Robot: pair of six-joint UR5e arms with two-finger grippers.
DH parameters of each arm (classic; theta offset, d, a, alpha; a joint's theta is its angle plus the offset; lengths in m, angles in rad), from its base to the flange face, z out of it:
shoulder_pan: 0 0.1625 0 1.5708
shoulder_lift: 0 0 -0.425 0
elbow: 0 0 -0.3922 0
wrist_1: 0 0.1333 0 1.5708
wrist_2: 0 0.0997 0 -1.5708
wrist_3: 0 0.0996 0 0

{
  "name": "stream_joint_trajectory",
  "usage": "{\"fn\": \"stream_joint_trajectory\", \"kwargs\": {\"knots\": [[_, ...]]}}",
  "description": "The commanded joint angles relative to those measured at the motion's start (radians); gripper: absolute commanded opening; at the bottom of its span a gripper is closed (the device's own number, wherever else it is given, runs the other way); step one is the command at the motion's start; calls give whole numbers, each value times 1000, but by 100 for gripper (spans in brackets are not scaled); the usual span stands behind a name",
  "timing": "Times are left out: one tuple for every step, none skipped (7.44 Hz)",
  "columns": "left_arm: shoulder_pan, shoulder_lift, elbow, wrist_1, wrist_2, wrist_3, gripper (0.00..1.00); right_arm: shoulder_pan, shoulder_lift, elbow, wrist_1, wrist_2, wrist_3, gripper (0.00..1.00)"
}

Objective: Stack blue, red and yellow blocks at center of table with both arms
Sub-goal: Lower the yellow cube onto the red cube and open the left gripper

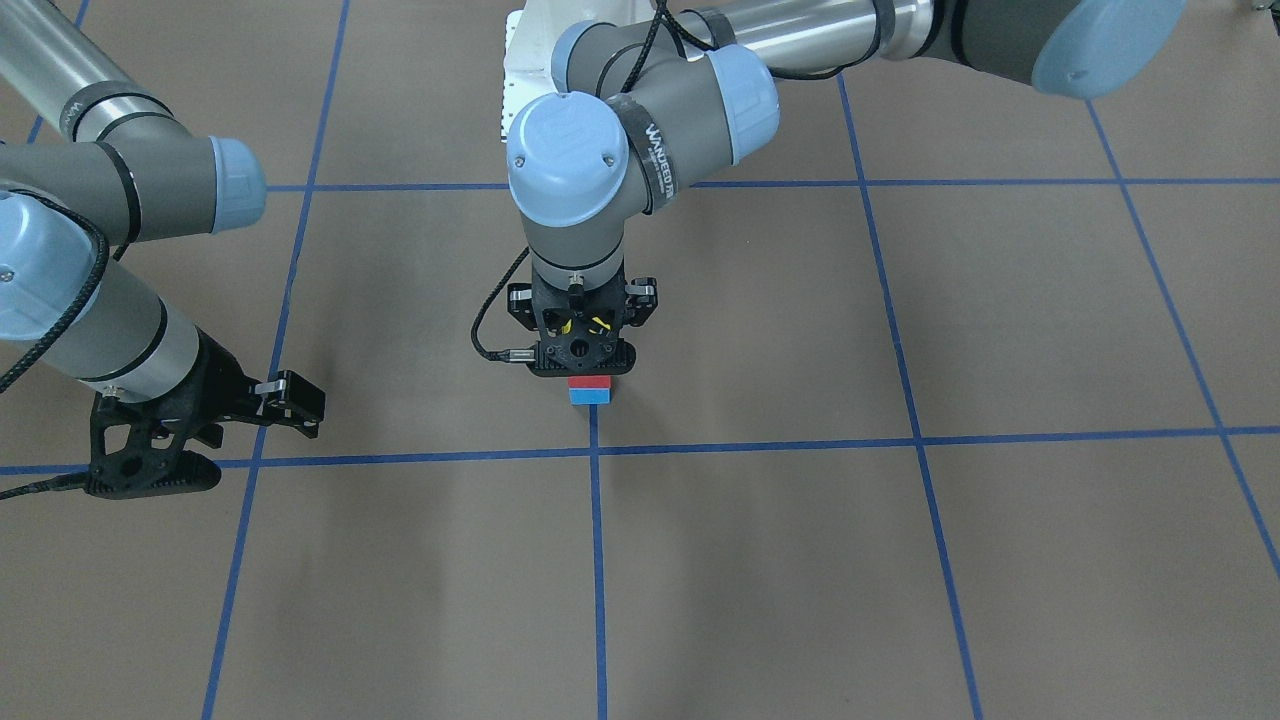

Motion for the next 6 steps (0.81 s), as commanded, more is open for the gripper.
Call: {"fn": "stream_joint_trajectory", "kwargs": {"knots": [[0, 0, 1, 1, 0, 4, 0, 0, -2, -2, 0, 0, 0, 99], [0, 0, 1, 0, 0, 7, 0, 0, -6, 0, 2, 0, -2, 99], [0, 0, 1, 0, 0, 10, 0, 0, -6, 0, 2, 0, -2, 99], [0, 0, 1, 0, 0, 13, 0, 0, -6, 0, 2, 0, -2, 99], [0, 0, -1, 0, 0, 35, 0, 0, -6, 0, 0, 0, -2, 99], [0, 0, 1, 0, 0, 40, 0, 0, -6, 0, 2, 0, -3, 99]]}}
